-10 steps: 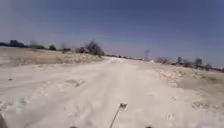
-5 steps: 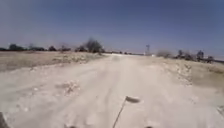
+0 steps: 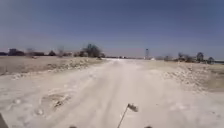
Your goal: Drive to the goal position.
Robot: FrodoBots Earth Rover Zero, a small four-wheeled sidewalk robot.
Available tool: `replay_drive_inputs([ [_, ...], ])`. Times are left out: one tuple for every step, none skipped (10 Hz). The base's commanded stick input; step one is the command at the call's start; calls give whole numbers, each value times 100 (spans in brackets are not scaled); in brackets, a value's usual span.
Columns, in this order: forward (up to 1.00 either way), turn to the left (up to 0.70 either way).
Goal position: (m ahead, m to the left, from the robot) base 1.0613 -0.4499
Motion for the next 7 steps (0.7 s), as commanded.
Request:
replay_drive_inputs([
  [70, 0],
  [70, 0],
  [70, 0],
  [70, 0],
  [70, 0],
  [70, 0],
  [70, 0],
])
